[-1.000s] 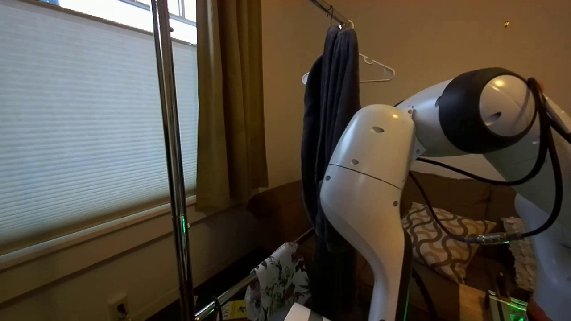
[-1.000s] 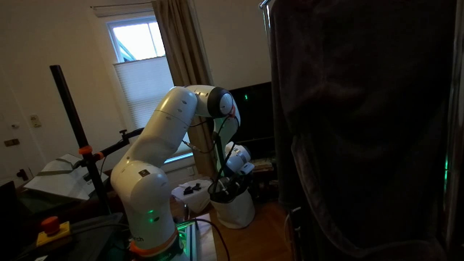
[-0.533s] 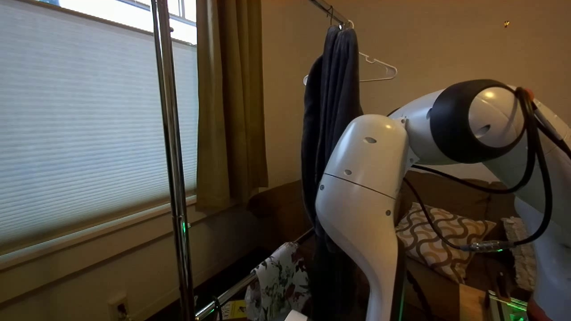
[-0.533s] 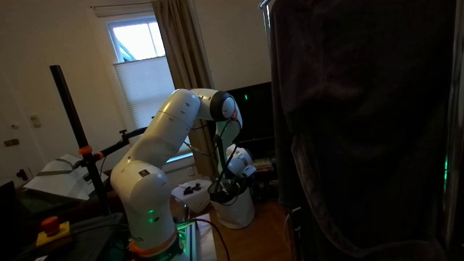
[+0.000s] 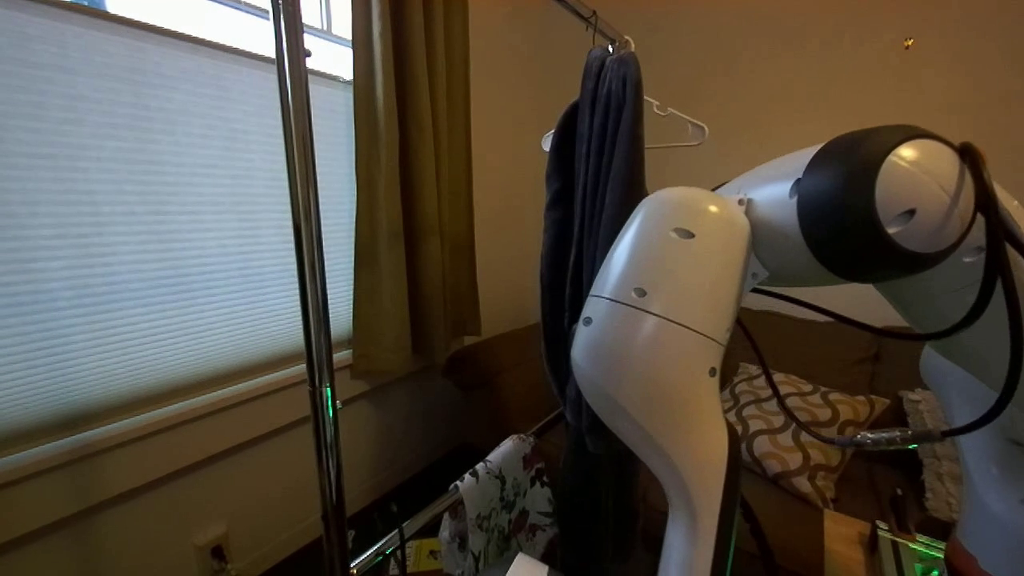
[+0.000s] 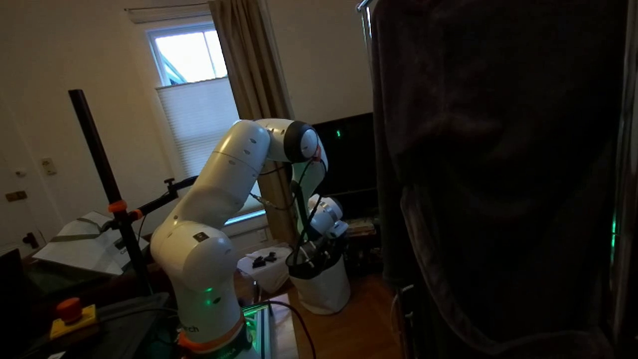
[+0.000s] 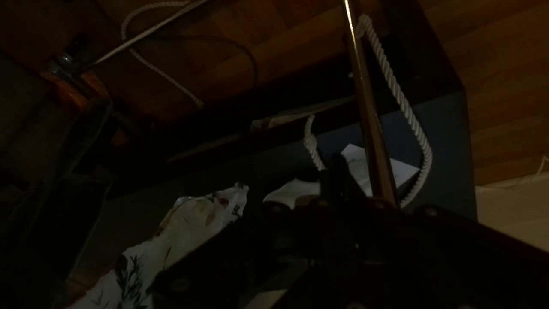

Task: Put the coat hanger on the top rack

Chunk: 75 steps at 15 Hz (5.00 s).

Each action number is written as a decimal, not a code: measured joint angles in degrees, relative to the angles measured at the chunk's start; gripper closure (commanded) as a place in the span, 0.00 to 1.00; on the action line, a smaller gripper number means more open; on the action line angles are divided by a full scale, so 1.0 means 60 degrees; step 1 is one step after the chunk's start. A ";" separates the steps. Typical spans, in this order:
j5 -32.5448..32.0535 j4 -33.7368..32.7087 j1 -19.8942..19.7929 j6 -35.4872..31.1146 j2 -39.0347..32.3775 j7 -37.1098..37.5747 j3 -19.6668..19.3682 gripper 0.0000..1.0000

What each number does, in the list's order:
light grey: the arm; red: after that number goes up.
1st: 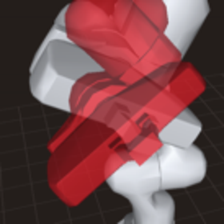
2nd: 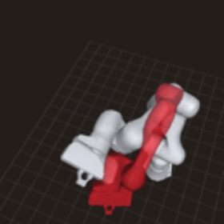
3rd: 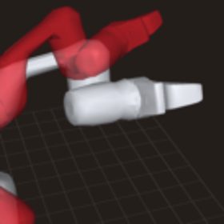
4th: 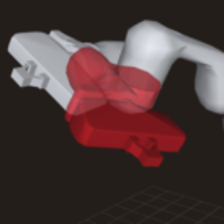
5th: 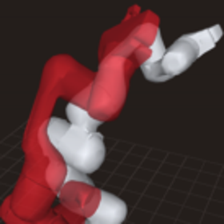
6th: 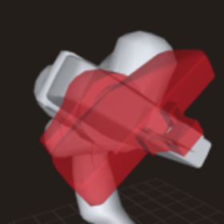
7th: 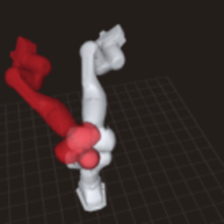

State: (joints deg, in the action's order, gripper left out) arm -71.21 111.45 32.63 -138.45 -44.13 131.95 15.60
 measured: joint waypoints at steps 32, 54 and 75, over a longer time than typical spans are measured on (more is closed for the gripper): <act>0.0834 0.7394 -0.1166 -0.3634 0.6329 0.0252 0.1606 0.94; 0.1513 0.7460 -0.0983 -0.1900 0.7201 0.0204 0.1914 0.98; 0.4728 0.7628 0.0142 -0.2444 1.1547 -0.3412 0.1514 0.98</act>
State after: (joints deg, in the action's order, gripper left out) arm -42.84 157.22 33.49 -153.12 25.15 111.47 24.69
